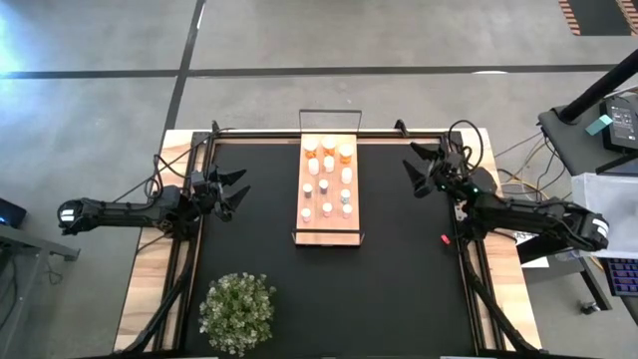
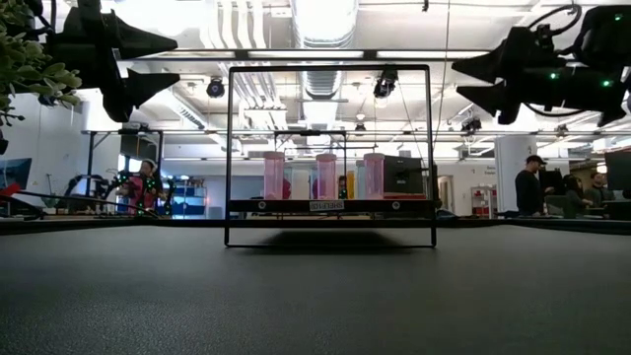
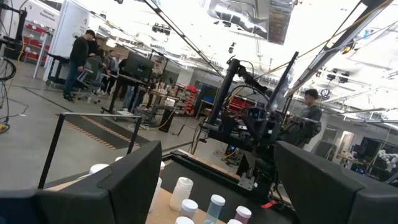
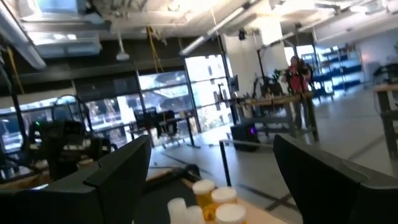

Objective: Pick and place medicine bottles onto shelf by color
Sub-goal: Return to Home Position

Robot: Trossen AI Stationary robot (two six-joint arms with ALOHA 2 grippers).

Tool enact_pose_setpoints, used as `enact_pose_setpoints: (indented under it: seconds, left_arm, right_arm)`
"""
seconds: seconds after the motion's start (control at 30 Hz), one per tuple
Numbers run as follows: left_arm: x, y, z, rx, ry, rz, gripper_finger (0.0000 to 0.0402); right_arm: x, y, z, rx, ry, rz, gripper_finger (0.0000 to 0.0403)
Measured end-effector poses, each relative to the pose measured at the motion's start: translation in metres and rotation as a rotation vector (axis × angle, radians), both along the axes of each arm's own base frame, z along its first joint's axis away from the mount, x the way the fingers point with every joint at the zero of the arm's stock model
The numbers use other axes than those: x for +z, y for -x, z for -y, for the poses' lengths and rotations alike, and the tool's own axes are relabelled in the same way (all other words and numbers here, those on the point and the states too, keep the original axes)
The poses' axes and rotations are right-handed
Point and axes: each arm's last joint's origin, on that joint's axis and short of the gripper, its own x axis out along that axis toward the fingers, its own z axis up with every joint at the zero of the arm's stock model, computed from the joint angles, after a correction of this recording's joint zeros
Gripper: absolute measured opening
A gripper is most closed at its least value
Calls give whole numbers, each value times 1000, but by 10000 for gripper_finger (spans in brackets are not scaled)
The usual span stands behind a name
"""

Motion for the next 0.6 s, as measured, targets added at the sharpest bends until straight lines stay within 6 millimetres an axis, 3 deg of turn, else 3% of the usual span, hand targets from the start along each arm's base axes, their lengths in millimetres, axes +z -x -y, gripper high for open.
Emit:
enact_pose_setpoints:
  seconds: [0.3, 0.6]
  left_arm:
    - [0, 0, 0, 0, 0, -1, 295]
    - [0, 0, 0, 0, 0, 0, 295]
  right_arm:
    - [-3, 14, -5, -93, -99, -54, 329]
    - [0, 27, -13, -170, -71, -55, 329]
